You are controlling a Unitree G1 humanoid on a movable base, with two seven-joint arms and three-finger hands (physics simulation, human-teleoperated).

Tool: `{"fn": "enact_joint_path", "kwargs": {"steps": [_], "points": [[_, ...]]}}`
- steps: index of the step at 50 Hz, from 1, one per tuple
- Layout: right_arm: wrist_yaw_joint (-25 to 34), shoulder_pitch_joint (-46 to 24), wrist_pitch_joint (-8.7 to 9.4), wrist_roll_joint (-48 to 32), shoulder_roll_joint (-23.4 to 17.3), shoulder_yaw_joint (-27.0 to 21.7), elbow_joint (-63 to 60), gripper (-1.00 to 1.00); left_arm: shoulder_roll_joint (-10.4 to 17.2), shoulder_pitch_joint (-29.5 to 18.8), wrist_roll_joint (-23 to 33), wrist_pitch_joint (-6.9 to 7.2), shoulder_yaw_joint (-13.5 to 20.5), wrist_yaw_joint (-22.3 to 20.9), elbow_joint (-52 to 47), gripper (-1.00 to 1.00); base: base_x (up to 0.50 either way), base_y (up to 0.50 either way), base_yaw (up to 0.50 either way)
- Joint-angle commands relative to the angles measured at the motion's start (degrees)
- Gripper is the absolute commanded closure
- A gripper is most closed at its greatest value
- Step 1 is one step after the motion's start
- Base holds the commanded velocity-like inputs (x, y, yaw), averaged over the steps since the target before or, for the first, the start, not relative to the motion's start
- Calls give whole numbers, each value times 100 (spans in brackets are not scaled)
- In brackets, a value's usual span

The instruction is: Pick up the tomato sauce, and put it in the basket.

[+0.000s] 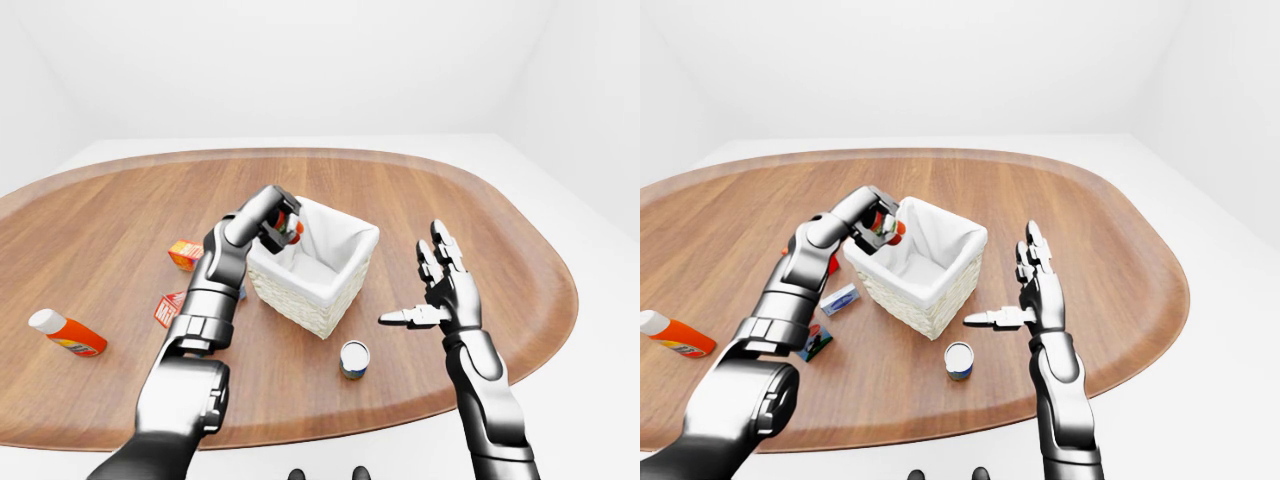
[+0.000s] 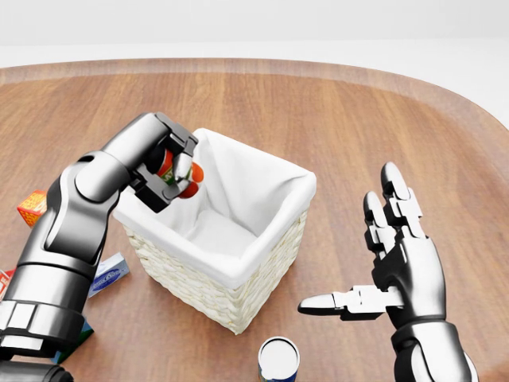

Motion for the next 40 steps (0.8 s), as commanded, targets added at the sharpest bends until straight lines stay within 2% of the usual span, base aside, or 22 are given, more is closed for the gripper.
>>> {"fn": "enact_joint_path", "kwargs": {"steps": [1,11,16,22,30,40], "points": [[0,32,0,6,-4,5,-73,-100,-75,-526,-405,0,-48,-250,653,100,0,0,0],[8,18,0,14,-2,-5,-35,-100,-215,-924,-666,0,-66,-463,1613,100,0,0,0],[12,16,0,1,2,4,4,-100,-209,-1167,-818,-266,-41,-526,2223,100,0,0,0],[14,22,0,-2,2,7,5,-100,-188,-1380,-867,-481,-35,-555,2679,100,0,0,0],[7,-28,0,23,-11,-18,8,-100,-144,-1487,-627,-813,-61,-340,3218,100,0,0,0],[14,6,0,27,-9,-10,-51,-100,-127,-1726,-516,-772,-7,-297,3364,100,0,0,0]]}}
